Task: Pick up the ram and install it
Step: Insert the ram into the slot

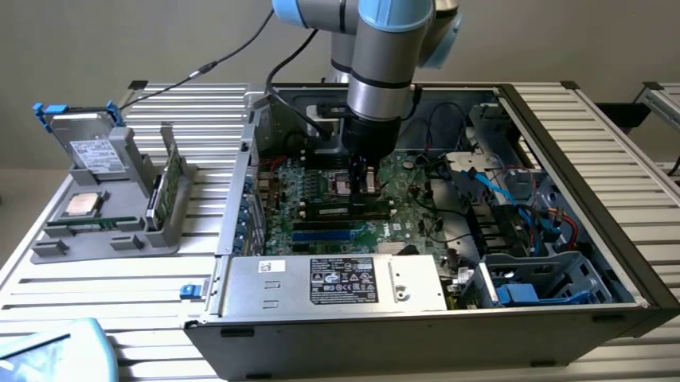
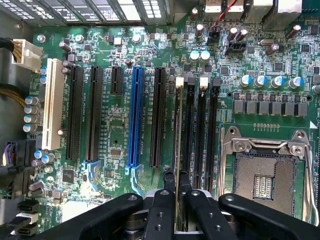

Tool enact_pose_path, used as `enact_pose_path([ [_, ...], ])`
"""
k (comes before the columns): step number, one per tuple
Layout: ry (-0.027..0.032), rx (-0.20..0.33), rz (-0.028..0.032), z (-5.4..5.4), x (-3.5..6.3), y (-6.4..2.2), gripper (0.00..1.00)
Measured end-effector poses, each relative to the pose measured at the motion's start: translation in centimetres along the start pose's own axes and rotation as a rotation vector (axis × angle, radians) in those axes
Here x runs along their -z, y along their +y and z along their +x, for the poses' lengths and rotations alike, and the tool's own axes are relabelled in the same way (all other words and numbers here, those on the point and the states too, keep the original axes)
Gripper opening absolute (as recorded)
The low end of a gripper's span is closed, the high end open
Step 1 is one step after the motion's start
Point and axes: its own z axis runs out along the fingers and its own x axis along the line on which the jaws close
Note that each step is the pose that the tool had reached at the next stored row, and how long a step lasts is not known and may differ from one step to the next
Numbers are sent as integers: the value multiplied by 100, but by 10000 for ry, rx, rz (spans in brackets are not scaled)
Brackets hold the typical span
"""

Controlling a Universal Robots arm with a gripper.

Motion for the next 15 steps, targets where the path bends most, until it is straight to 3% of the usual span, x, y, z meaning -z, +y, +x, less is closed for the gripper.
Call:
enact_pose_path([
  [15, -5, 10, 4, 1, 2, -49, 16],
])
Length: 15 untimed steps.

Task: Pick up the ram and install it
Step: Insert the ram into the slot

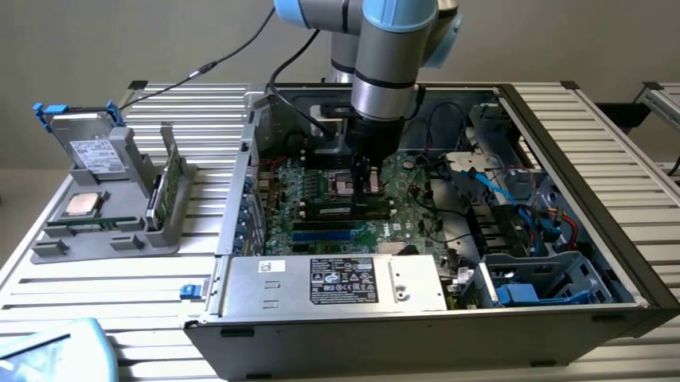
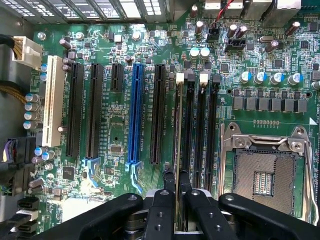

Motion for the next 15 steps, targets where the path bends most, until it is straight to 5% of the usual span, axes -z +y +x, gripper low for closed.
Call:
enact_pose_path([
  [11, 6, -8, -18, 1, 2, 5, 24],
  [15, 6, -7, -19, 1, 2, 5, 42],
])
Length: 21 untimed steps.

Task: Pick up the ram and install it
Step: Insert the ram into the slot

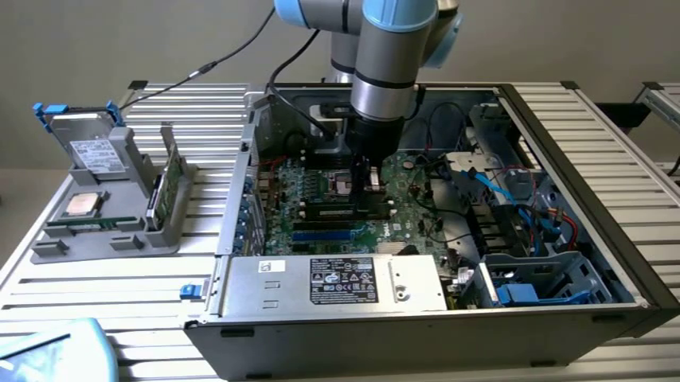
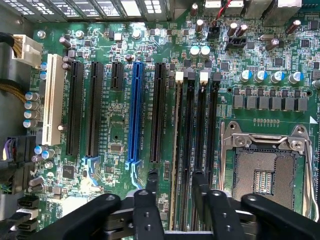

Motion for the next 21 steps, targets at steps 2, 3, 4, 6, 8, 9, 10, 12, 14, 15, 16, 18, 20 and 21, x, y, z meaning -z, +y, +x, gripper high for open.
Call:
enact_pose_path([
  [2, 1, 0, 0, 0, 0, 0, 48],
  [3, 1, 0, 0, 0, 0, 0, 54],
  [4, 1, 0, 0, 0, 0, 0, 60],
  [6, 2, 0, 0, -2, 6, 0, 66],
  [8, 1, -1, 0, 0, 47, 8, 66],
  [9, 1, -1, 0, 4, 79, 16, 66],
  [10, 1, 0, 0, 7, 106, 24, 66],
  [12, 1, 0, 0, 12, 158, 40, 66],
  [14, 1, -1, 0, 16, 204, 54, 66],
  [15, 0, 0, 0, 17, 227, 60, 66],
  [16, 2, 0, 0, 20, 251, 65, 66],
  [18, 1, 1, 0, 23, 291, 72, 64],
  [20, 2, 1, 0, 25, 317, 76, 57],
  [21, 1, 0, 0, 25, 323, 77, 51],
])
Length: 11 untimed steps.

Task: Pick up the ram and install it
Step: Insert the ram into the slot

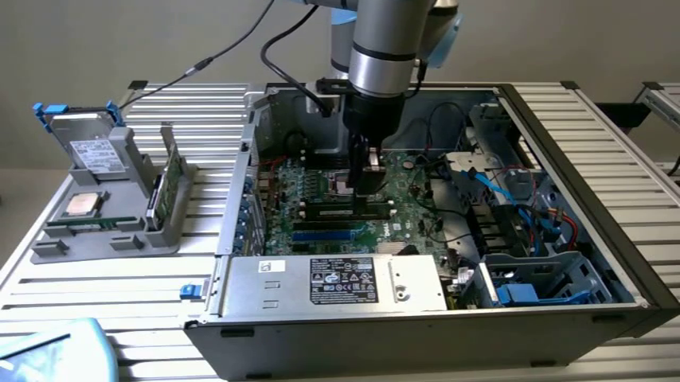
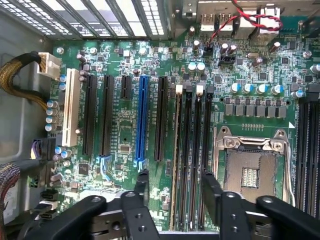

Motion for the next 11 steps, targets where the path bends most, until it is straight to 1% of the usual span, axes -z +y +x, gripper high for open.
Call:
enact_pose_path([
  [1, 0, 0, 0, -1, 2, 0, 51],
  [3, -1, 0, 1, -2, 2, 0, 39],
  [4, -1, 0, 0, -2, 2, 0, 39],
  [6, 1, 0, 0, -3, 3, 1, 27],
  [7, 1, 0, 0, -3, 3, 0, 27],
  [9, 0, 0, 0, -3, 3, 0, 15],
  [10, 1, 0, 0, -3, 3, 0, 15],
  [11, 0, 0, 0, -3, 3, 0, 10],
])
